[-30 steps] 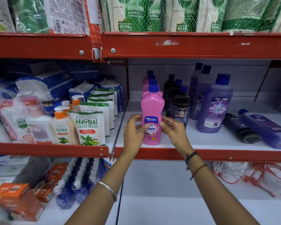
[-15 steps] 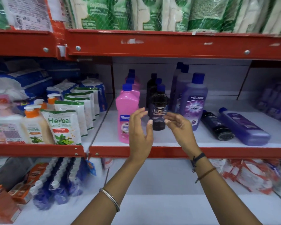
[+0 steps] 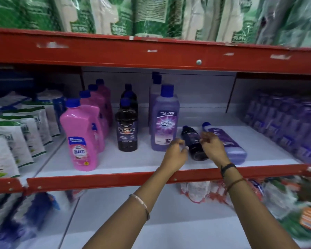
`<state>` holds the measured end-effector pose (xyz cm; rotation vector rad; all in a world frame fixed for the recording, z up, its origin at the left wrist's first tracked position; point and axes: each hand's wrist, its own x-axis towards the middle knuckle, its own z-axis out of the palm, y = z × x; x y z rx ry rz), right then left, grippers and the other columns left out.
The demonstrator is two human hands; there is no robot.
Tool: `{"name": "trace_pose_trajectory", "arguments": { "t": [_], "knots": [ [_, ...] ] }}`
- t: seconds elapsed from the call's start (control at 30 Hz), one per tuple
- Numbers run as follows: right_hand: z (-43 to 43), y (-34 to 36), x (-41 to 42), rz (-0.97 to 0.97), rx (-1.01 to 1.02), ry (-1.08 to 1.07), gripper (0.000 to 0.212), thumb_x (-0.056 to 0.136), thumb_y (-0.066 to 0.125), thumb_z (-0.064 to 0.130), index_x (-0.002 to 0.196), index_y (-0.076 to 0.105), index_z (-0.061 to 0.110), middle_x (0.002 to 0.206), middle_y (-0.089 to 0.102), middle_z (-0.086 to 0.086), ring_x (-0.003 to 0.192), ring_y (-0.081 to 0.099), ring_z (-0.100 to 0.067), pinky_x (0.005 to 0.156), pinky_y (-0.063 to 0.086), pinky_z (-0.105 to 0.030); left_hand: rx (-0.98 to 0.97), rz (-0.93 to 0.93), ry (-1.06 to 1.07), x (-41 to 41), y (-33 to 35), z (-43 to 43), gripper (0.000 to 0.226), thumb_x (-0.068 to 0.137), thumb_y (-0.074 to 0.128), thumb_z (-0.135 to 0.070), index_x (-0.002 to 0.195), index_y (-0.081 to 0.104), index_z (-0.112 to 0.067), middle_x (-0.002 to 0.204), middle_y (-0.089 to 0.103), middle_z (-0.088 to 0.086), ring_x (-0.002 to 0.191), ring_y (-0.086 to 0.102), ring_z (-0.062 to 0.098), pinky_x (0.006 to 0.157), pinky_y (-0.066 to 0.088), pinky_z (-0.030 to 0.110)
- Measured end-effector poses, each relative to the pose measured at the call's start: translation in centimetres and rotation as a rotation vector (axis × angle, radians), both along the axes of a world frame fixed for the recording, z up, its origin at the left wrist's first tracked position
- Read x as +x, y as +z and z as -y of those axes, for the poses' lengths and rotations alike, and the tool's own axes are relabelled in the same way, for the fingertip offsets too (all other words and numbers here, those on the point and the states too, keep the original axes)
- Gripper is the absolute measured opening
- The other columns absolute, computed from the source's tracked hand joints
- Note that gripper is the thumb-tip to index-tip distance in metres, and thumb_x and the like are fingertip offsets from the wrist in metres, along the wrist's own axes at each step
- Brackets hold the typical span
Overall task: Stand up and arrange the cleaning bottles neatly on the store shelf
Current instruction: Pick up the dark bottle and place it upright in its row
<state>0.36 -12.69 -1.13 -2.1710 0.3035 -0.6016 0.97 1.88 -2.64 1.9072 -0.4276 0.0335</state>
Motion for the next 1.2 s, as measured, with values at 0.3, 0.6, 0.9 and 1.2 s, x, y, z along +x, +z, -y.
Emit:
{"name": "trace_pose_trajectory", "arguments": {
  "t": [0.3,0.6,0.9,1.2],
  "knots": [
    [2.0,-0.6,1.9,-0.234,-0.087,0.041,0.019,0.089,0.054,0.014,0.097,0.060,-0.003,0.096,0.065,-0.026,0.083,0.057,-0.036,0.066,0.036,-0.030,0.263,-0.173,0.093,4.4,0.2,5.2,0.036,0.085,0.059,-0.023,0.117,0.055,-0.006,0.118,0.064,0.017,0.108,0.060,0.033,0.082,0.047,0.034],
    [1.6,0.2,-1.2,-0.001,0.227,0.100,0.027,0.083,0.068,0.021,0.100,0.063,0.001,0.097,0.071,-0.016,0.089,0.066,-0.029,0.081,0.054,-0.038,-0.067,-0.075,-0.005,1.0,0.3,2.1,0.068,0.074,0.066,0.003,0.134,0.037,-0.011,0.102,0.058,0.000,0.096,0.061,0.022,0.086,0.052,0.035],
    [-4.2,2.0,-4.6,0.184,0.290,0.426,0.028,0.081,0.069,0.012,0.105,0.056,0.018,0.108,0.064,-0.005,0.092,0.064,-0.023,0.079,0.055,-0.036,-0.214,0.204,0.156,-3.5,2.6,-4.8,0.049,0.080,0.062,-0.002,0.125,0.050,-0.018,0.122,0.061,0.006,0.099,0.064,0.021,0.088,0.053,0.035],
    [-14.8,0.8,-3.0,0.228,0.358,0.519,0.041,0.081,0.069,0.012,0.118,0.052,0.010,0.116,0.061,-0.005,0.102,0.061,-0.022,0.086,0.054,-0.036,-0.182,0.301,0.316,-3.5,1.9,-14.8,0.052,0.077,0.058,0.003,0.126,0.049,-0.011,0.125,0.058,0.009,0.111,0.058,0.025,0.095,0.049,0.046]
  ]
}}
